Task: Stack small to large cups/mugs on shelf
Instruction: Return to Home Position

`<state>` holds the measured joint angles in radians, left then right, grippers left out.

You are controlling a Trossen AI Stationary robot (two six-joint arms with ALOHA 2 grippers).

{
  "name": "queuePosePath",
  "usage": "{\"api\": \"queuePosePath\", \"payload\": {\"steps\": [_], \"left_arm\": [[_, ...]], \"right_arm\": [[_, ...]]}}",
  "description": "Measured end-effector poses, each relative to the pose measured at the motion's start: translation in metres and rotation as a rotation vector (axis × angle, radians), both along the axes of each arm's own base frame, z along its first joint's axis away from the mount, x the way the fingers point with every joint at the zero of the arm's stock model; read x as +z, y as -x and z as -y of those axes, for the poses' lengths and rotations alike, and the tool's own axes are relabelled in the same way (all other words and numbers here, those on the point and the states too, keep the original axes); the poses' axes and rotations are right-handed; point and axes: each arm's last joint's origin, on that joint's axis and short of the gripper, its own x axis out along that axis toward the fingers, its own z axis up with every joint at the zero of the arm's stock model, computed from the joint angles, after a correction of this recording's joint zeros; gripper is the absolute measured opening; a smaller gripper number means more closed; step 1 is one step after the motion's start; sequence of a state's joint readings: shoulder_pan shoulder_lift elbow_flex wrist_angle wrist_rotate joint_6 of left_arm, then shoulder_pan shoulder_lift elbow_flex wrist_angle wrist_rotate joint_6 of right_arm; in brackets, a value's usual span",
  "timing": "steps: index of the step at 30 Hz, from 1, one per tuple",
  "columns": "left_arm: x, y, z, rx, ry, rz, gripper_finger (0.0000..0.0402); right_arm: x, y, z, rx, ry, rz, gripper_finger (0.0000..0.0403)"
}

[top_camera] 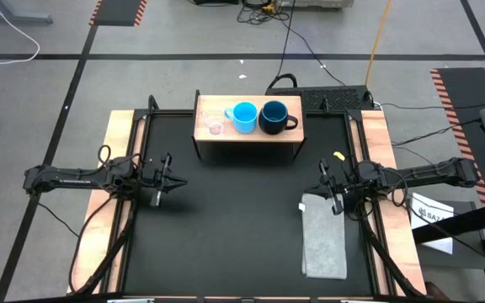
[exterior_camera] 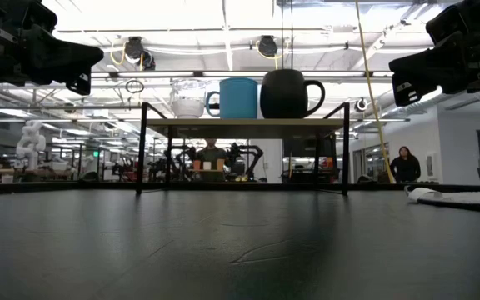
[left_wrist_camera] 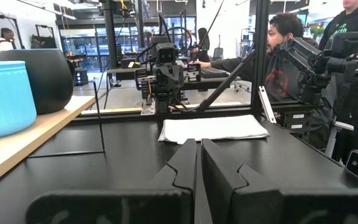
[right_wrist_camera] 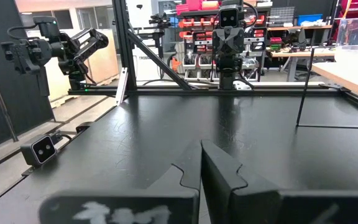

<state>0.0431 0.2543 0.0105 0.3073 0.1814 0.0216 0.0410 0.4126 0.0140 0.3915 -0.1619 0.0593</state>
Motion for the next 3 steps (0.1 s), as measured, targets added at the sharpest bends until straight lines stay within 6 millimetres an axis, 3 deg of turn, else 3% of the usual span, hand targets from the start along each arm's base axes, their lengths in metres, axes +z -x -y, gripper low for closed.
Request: {"api": "queuePosePath", "payload": {"steps": [3], "left_arm": [[0.0,0.0,0.0,0.0,0.0,0.0,0.0026]], "right_arm": [[0.0001,0.0,0.0,0.0,0.0,0.0,0.0]]}}
